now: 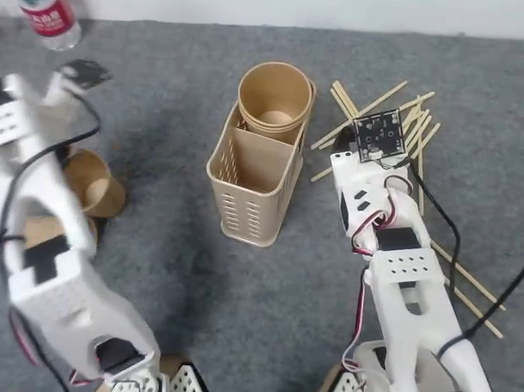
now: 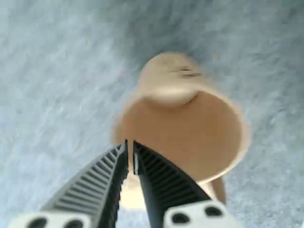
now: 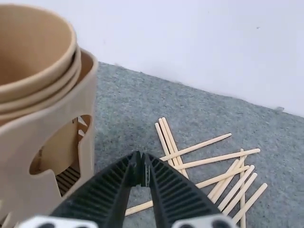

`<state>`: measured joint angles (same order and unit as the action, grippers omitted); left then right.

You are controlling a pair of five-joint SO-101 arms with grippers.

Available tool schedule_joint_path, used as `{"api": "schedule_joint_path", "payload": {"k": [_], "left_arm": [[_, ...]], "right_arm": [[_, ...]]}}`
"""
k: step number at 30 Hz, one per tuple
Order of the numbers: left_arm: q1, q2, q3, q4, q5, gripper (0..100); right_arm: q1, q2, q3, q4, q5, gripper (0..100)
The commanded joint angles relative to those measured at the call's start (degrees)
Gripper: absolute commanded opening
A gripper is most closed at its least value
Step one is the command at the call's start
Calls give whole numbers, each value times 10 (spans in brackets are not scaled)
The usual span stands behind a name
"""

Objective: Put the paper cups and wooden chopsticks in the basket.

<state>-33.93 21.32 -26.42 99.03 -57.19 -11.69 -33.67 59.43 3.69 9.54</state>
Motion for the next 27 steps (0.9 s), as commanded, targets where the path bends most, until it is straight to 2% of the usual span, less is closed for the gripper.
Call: {"api": "schedule_joint_path", "payload": {"k": [1, 4, 7, 9, 11, 16, 23, 27], "left_arm": [[-46, -88, 2, 17, -11, 13], [-46, -111, 5, 11, 11, 46], [-46, -117, 2, -15, 93, 156], [-45, -114, 6, -31, 109, 208], [-42, -107, 12, -40, 118, 212], [-40, -68, 12, -69, 210, 209], [-36, 8, 11, -91, 303, 209], [-33, 49, 11, -111, 320, 209]], "right_arm": [[-6, -20, -5, -5, -5, 7], [-6, -19, -5, -5, -5, 7], [-6, -19, -5, -5, -5, 7], [-6, -18, -4, -5, -5, 7], [-6, -19, -1, -5, -5, 8], [-7, -19, 1, -5, -5, 9], [-7, -19, 1, -5, -5, 9], [-7, -18, 1, -5, -6, 9]]}}
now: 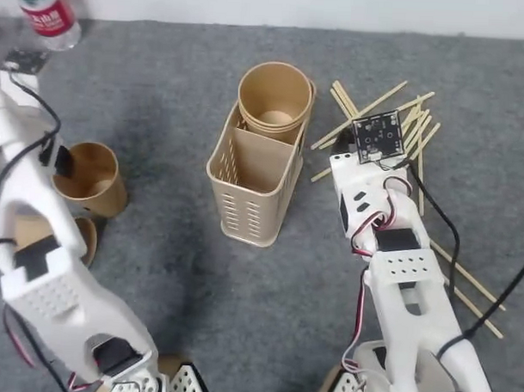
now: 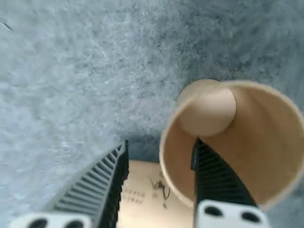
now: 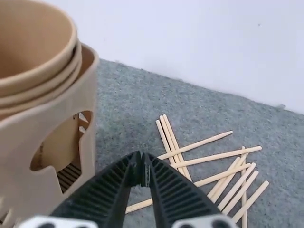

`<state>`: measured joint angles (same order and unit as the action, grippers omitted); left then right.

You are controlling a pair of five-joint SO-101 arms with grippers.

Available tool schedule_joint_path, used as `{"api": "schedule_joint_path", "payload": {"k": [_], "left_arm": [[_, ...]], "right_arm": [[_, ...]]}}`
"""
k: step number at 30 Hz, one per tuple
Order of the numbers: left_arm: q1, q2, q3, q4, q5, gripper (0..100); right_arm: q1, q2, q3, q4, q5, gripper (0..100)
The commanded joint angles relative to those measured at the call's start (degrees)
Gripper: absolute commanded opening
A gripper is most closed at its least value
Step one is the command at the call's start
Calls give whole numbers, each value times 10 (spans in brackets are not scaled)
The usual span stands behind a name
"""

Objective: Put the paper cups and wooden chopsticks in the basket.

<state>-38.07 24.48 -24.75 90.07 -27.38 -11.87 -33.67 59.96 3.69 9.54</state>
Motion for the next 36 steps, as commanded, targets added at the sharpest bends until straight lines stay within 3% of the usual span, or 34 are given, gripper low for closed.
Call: {"api": "schedule_joint_path", "payload": {"k": [1, 4, 9, 14, 21, 27, 30, 36], "left_arm": [[8, 25, -6, -23, 23, 209], [13, 38, -6, -18, 25, 186], [54, 42, -14, 18, 9, 4], [101, 34, -35, 59, -10, 12], [143, -69, -281, 106, 26, 10], [265, -201, -348, 102, 28, 10], [344, -244, -353, 70, 66, 10], [456, -264, -347, -8, 208, 10]], "right_arm": [[-6, -18, -4, -5, -6, 9], [-9, -18, -4, -5, -6, 9], [-21, -18, -4, -5, -5, 8], [-20, -18, -4, -5, -5, 8], [-19, -18, -4, -5, -5, 8], [-18, -18, -4, -5, -5, 8], [-12, -18, -4, -5, -5, 8], [-5, -18, -4, -6, -5, 9]]}}
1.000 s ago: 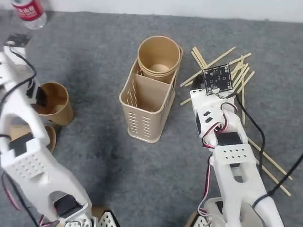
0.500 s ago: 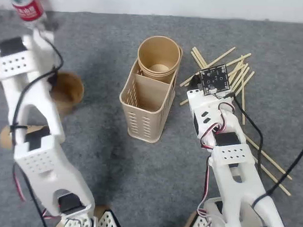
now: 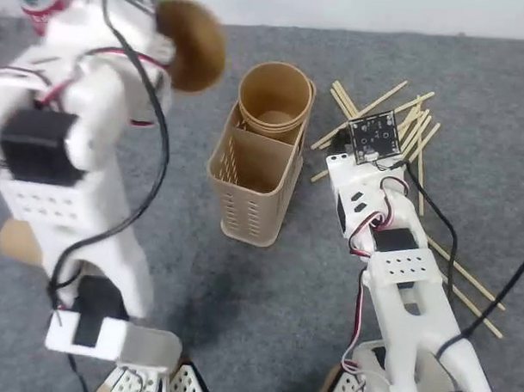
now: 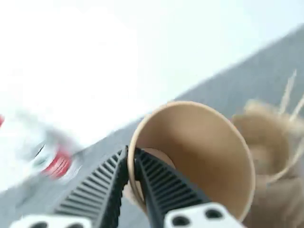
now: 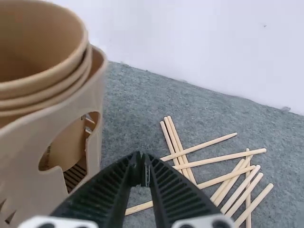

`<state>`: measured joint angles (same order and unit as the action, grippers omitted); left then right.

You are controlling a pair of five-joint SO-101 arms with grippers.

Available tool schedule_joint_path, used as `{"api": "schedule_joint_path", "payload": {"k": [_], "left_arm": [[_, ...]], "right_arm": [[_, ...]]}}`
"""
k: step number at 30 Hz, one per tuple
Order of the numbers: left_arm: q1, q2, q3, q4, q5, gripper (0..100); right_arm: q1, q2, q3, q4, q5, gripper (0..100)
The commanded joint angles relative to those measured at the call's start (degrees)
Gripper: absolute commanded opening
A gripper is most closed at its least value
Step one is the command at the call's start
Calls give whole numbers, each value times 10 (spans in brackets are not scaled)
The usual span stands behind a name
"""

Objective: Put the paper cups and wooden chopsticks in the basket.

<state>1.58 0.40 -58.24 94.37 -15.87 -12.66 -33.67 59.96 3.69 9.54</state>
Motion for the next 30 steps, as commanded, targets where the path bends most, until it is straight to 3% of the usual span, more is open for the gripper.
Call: {"api": "schedule_joint_path", "payload": {"k": [1, 8, 16, 21, 30], "left_arm": [[70, -22, -8, -61, 118, 10], [86, -22, 108, -122, 287, 10], [90, -23, 225, -178, 384, 10], [108, -23, 264, -180, 402, 10], [149, -22, 295, -180, 404, 11]], "right_arm": [[2, -18, -4, -6, -5, 9], [2, -18, -4, -6, -5, 9], [4, -18, 11, -38, -5, 9], [4, -18, 42, -101, -4, 9], [0, -18, 52, -109, 41, 9]]}}
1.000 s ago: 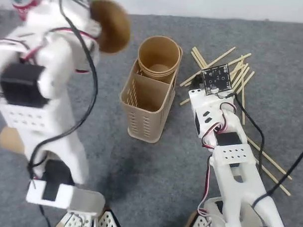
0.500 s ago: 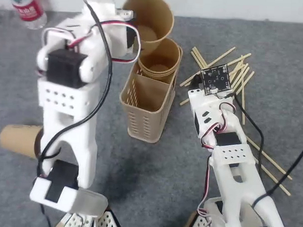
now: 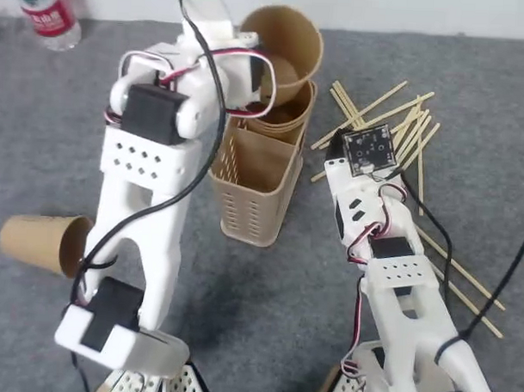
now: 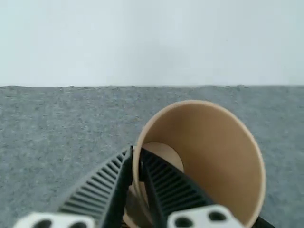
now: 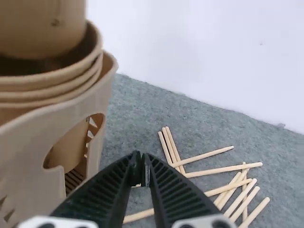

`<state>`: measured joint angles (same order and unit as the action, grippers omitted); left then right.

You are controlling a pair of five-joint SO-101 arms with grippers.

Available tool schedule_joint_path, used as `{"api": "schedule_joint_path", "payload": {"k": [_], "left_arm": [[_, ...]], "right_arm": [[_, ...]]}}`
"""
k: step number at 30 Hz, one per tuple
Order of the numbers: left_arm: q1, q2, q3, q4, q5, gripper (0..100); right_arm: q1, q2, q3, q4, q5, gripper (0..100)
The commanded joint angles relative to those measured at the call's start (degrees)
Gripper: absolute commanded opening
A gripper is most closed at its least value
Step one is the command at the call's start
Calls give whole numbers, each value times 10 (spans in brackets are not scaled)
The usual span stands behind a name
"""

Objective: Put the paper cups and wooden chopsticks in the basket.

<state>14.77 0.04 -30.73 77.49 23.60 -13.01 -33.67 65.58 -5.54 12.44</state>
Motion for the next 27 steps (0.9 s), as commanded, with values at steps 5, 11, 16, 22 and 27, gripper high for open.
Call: {"api": "schedule_joint_path", "payload": {"k": [5, 11, 16, 22, 27], "left_arm": [[-13, -9, 106, -47, 4, 16], [-40, 7, 121, -10, -56, 283], [-51, -22, 120, -7, -119, 316], [-196, -89, 124, 7, -236, 316], [-331, -105, 123, 115, -448, 316]], "right_arm": [[4, -18, -4, -17, 12, 9], [4, -18, -4, -17, 12, 9], [4, -18, -4, -17, 12, 9], [5, -18, -4, -17, 13, 9], [4, -18, -4, -17, 13, 9]]}}
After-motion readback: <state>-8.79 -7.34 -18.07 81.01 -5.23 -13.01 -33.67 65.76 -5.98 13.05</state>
